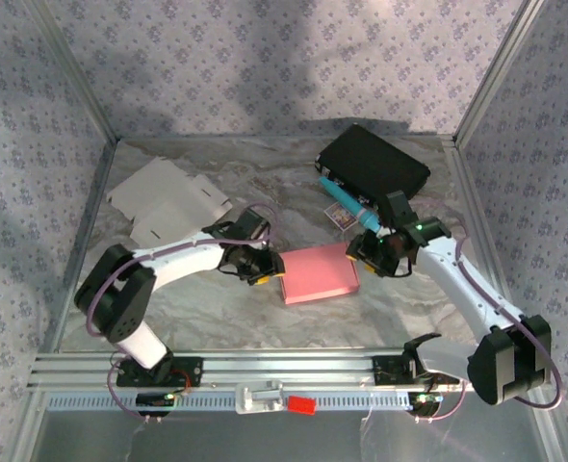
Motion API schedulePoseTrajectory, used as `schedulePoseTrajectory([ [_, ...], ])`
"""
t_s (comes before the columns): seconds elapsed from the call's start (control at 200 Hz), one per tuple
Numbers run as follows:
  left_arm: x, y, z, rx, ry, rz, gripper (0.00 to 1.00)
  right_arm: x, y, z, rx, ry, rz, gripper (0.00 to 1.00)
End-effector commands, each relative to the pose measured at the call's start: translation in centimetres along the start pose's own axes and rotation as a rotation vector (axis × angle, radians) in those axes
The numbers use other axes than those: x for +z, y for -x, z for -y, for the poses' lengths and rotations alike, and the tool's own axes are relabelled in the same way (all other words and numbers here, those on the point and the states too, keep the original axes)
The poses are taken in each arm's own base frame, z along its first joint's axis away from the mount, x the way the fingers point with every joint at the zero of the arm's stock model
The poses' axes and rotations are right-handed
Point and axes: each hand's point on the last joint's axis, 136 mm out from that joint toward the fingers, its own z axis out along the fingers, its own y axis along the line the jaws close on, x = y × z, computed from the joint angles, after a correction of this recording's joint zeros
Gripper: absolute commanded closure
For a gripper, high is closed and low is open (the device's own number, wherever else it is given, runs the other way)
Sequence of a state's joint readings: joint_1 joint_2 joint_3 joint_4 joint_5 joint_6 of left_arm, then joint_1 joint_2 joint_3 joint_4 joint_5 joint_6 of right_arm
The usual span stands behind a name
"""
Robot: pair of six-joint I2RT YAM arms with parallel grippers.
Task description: Fold the paper box
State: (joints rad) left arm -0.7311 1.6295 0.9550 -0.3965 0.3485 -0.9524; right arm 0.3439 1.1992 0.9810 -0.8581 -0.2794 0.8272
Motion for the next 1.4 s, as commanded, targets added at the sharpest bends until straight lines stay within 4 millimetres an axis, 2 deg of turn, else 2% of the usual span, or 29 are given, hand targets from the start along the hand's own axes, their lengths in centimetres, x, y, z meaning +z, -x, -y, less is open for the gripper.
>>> schedulePoseTrajectory([
  [0.0, 0.6, 1.1, 2.8, 0.013, -0.078, -0.006, 0.57, -1.2, 0.6, -2.0, -0.099, 0.054, 0.007, 0.48],
  [0.12, 2.2, 0.7, 2.5, 0.03, -0.045, -0.04, 0.62, -2.2, 0.7, -2.7, -0.135, 0.065, 0.016, 0.49],
  [0.31, 4.1, 0.1, 4.2, 0.057, -0.063, -0.071, 0.71, -4.7, 0.6, -1.8, -0.166, 0.003, 0.049, 0.51],
  [0.55, 6.9, 0.5, 8.9, 0.099, -0.1, -0.098, 0.76, -7.3, 0.6, -0.2, -0.14, -0.028, 0.126, 0.52],
  [0.75, 9.5, 1.0, 13.1, 0.13, -0.143, -0.119, 0.77, -8.5, 0.0, 0.9, -0.119, -0.039, 0.148, 0.52],
  [0.974, 12.1, 0.8, 16.4, 0.165, -0.164, -0.145, 0.77, -9.4, -0.4, 1.7, -0.102, -0.027, 0.16, 0.52],
  [1.094, 12.3, 1.0, 17.5, 0.175, -0.173, -0.138, 0.76, -9.7, -0.5, 1.6, -0.1, -0.014, 0.161, 0.52],
  [1.184, 11.9, 1.2, 18.0, 0.184, -0.167, -0.131, 0.71, -10.0, -0.4, 1.5, -0.103, -0.004, 0.165, 0.52],
  [1.274, 10.8, 1.3, 18.2, 0.194, -0.159, -0.116, 0.64, -10.3, -0.3, 1.3, -0.112, 0.005, 0.174, 0.52],
  [1.394, 8.4, 1.4, 18.3, 0.228, -0.142, -0.078, 0.59, -10.8, 0.2, 0.9, -0.12, 0.025, 0.204, 0.51],
])
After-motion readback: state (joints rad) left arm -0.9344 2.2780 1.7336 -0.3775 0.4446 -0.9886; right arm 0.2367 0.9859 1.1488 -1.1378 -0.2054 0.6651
